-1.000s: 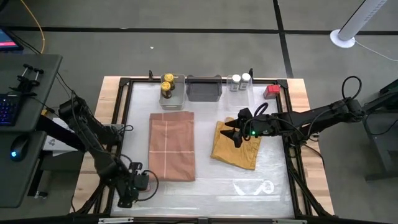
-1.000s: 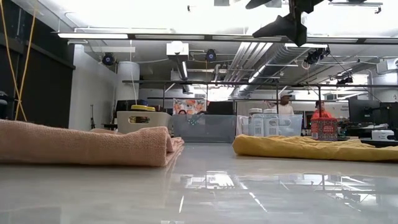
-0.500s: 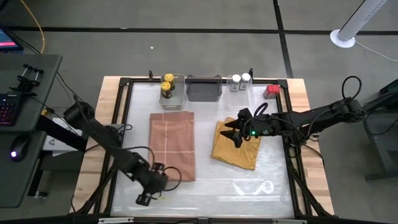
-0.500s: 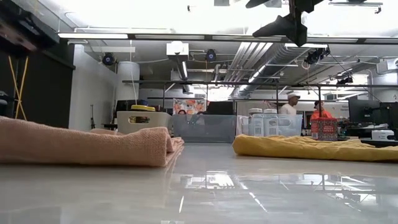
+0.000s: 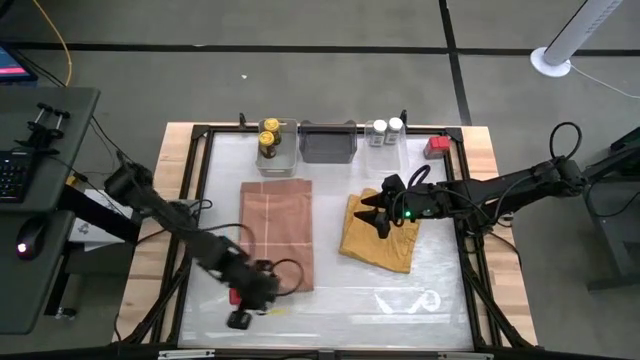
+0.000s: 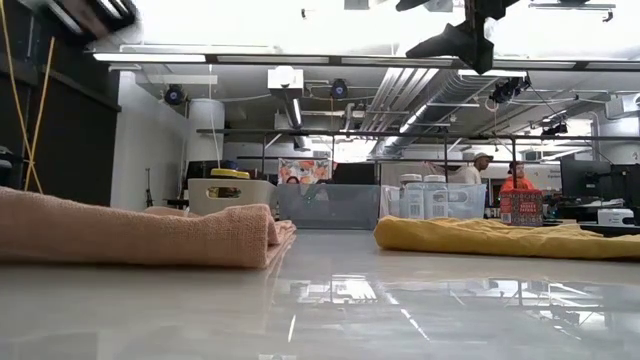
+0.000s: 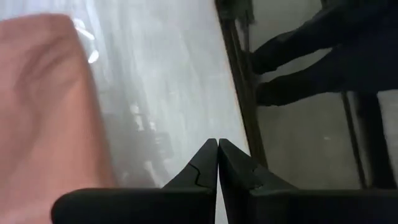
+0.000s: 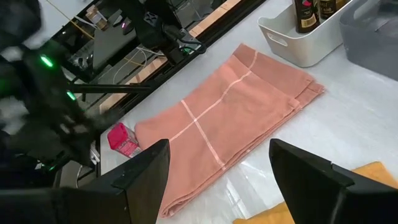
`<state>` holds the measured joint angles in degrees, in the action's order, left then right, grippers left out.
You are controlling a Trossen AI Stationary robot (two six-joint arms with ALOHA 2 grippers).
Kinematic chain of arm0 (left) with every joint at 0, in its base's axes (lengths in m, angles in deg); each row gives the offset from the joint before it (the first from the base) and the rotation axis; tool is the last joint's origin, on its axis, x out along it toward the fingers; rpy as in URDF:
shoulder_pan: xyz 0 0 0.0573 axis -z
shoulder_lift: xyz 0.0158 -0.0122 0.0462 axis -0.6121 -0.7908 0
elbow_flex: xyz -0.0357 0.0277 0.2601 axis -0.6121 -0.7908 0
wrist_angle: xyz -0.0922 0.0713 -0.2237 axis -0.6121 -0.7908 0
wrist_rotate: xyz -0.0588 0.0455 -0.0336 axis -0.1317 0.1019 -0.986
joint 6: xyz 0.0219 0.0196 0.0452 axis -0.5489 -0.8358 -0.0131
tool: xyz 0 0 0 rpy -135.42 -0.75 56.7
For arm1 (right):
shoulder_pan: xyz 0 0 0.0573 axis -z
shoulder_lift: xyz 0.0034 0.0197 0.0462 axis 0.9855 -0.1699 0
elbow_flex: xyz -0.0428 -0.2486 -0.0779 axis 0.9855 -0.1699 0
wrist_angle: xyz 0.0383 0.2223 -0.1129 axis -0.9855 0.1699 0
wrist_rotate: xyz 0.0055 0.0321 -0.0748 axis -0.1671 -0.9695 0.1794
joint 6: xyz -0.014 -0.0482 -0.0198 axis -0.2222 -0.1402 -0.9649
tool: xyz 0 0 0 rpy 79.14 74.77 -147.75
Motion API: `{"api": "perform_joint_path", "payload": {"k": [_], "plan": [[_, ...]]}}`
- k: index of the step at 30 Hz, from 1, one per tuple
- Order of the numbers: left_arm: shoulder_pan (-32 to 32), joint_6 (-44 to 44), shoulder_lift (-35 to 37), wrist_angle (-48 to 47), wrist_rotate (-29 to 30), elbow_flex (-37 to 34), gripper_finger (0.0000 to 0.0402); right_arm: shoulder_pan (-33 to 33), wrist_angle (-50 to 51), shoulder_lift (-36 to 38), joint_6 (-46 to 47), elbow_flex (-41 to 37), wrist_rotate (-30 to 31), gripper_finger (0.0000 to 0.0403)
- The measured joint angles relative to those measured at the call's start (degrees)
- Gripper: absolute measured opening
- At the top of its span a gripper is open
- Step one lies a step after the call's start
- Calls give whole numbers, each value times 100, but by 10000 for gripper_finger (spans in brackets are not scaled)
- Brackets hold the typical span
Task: Sort spices by type
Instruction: Put the bottom red seasoning can into the black bin
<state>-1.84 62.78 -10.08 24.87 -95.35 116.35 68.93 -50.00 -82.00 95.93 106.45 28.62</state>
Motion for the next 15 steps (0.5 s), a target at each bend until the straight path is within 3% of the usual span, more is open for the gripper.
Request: {"api": "perform_joint_path", "payload": {"k": [7,15], "plan": [[1055,875,592,-1963,1211,-7,0,0,64,0,-97,0,-2,270],[1316,904,125,-1981,1406,-9,0,-2,60,0,-98,0,-2,270]]}}
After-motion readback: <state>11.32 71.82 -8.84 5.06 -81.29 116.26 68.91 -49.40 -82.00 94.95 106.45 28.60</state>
